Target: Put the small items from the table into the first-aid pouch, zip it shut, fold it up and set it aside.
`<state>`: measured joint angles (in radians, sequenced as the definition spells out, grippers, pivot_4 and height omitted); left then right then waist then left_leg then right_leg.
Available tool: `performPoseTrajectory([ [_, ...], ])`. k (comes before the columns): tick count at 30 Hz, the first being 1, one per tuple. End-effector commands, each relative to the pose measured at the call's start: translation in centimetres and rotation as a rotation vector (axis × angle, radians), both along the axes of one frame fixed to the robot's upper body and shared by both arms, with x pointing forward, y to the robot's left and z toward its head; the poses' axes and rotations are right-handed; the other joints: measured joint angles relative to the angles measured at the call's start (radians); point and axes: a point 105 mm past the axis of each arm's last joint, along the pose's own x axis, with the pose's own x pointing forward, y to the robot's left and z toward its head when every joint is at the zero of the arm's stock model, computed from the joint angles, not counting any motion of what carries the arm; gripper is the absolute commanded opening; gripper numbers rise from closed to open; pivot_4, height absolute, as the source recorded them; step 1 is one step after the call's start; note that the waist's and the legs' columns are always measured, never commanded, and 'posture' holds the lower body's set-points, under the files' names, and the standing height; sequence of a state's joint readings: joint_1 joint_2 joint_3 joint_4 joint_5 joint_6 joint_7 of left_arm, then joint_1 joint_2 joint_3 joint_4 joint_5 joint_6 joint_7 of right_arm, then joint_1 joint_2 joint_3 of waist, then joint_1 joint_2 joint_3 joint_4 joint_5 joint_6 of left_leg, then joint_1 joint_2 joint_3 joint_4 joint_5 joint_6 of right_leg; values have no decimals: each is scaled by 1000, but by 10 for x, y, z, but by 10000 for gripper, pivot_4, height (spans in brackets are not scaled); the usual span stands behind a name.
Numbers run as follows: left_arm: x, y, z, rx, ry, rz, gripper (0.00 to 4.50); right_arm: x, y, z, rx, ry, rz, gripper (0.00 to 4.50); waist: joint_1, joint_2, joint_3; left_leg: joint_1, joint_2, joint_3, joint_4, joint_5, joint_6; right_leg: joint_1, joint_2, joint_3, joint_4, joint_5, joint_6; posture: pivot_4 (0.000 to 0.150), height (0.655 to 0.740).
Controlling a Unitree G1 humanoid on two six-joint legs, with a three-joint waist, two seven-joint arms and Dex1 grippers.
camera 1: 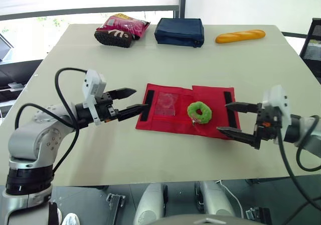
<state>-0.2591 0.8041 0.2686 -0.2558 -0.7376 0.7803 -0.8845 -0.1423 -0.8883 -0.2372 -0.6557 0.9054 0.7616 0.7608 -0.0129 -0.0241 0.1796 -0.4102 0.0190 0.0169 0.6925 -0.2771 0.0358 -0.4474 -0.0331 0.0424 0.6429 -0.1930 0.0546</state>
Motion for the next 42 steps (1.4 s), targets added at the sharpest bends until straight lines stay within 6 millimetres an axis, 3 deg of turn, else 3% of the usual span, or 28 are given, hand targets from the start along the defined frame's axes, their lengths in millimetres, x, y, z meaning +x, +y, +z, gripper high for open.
performPoseTrajectory([
  [1, 11, 11, -7, -4, 13, 135, 45000, -1, -4, 24, 16, -120, -2, 44151, 2, 0, 0, 0, 0, 0, 1, 0, 0, 0, 0, 0, 0, 0, 0, 1500, 7134],
  [6, 25, 14, -35, 3, 120, 256, 45000, -2, -3, 35, 17, -152, 14, 44151, 1, 0, 0, -1, 0, 0, 4, 0, 0, 1, 0, 0, 1, 1, 0, 1500, 7134],
  [15, 32, -14, -82, -6, 342, 193, 45000, -6, 7, 43, 25, -169, 44, 44151, 5, 0, -1, -2, -1, -1, 9, 0, 0, 2, -1, -1, 3, 4, -3, 1500, 7134],
  [18, 30, -22, -84, -80, 414, 159, 45000, -7, 6, 45, 22, -175, 38, 44151, 5, 1, -2, -2, -1, -1, 9, 0, 0, 3, -1, -1, 4, 3, -3, 1500, 7134],
  [22, 26, -33, -70, -231, 479, 99, 45000, -8, 6, 45, 18, -175, 34, 44151, 6, 2, -2, -1, -1, -1, 10, 0, 0, 3, -1, -1, 4, 2, -1, 1500, 7134],
  [25, 28, -32, -61, -321, 496, 98, 37211, -9, 7, 45, 19, -177, 32, 45000, 5, 1, -2, -2, -2, -2, 10, 0, 0, 3, -2, -1, 4, 3, -1, 1500, 7134],
  [33, 36, -15, -42, -452, 483, 145, 818, -8, 7, 42, 21, -175, 31, 45000, 3, 1, -2, -2, -2, -3, 10, 0, 0, 3, -1, -2, 4, 4, -3, 1500, 7134],
  [42, 22, 18, -33, -375, 451, 160, 818, -4, 11, 36, 25, -163, 42, 45000, -3, 1, -1, -2, -1, -2, 10, 0, 0, 2, 0, -2, 4, 4, -3, 1500, 7134],
])
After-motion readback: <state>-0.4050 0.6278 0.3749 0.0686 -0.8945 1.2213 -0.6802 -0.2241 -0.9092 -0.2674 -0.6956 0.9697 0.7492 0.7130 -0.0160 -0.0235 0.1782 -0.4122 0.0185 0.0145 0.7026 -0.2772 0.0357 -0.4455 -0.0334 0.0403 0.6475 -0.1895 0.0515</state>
